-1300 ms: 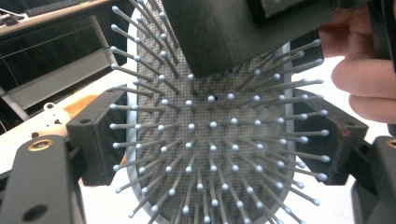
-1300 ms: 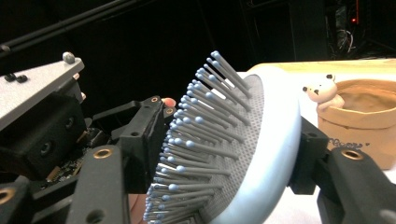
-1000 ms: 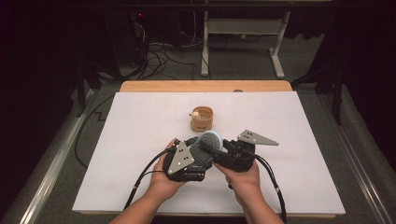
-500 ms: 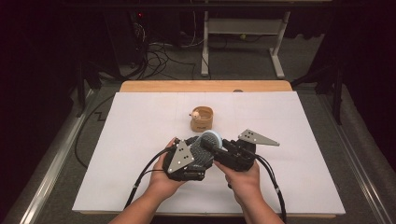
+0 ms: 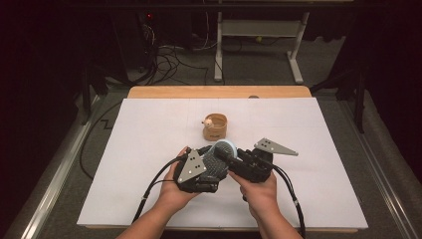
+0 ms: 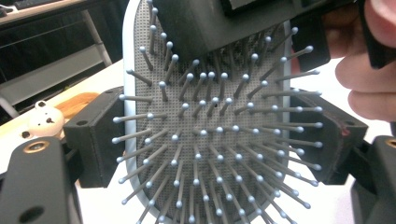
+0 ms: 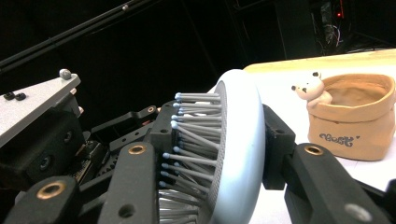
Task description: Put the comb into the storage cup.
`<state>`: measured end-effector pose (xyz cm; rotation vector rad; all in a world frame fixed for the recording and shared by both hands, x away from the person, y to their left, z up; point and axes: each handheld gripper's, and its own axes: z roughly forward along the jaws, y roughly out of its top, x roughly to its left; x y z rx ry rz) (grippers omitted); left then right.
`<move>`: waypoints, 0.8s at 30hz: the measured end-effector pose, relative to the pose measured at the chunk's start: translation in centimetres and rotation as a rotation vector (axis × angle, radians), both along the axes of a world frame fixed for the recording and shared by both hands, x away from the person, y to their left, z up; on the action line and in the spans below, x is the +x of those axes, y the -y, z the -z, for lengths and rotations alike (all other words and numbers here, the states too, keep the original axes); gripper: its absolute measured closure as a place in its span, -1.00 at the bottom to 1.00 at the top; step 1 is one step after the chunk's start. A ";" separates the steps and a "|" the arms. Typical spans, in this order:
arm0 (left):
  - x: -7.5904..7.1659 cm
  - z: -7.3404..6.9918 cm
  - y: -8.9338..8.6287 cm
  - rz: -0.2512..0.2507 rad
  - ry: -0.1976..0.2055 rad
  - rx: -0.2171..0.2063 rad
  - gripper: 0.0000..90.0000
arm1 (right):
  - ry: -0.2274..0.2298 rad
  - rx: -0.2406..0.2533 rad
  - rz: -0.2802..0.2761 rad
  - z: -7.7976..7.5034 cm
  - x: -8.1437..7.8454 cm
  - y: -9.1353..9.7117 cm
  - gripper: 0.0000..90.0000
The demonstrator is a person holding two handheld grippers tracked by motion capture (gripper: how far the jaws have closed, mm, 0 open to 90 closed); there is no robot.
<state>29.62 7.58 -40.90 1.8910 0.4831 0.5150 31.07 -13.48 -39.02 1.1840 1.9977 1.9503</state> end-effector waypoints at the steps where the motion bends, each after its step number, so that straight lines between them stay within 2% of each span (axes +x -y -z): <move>1: 0.0 0.0 0.0 0.003 -0.004 -0.005 -0.59 | 0.002 0.000 0.000 0.0 0.0 0.0 0.33; 6: 0.1 0.1 0.1 0.015 -0.017 -0.013 -0.67 | 0.015 -0.012 0.003 -0.1 -0.1 0.0 0.33; 14: 0.5 0.3 0.1 0.028 -0.061 -0.021 -0.88 | 0.037 -0.010 0.010 -0.3 -0.2 0.3 0.33; 19: 0.8 0.3 -0.1 0.041 -0.084 -0.040 -0.99 | 0.051 -0.016 0.023 -0.5 -0.2 0.7 0.33; 24: 1.1 0.5 -0.5 0.058 -0.104 -0.068 -1.00 | 0.064 -0.021 0.036 -0.7 -0.2 1.2 0.32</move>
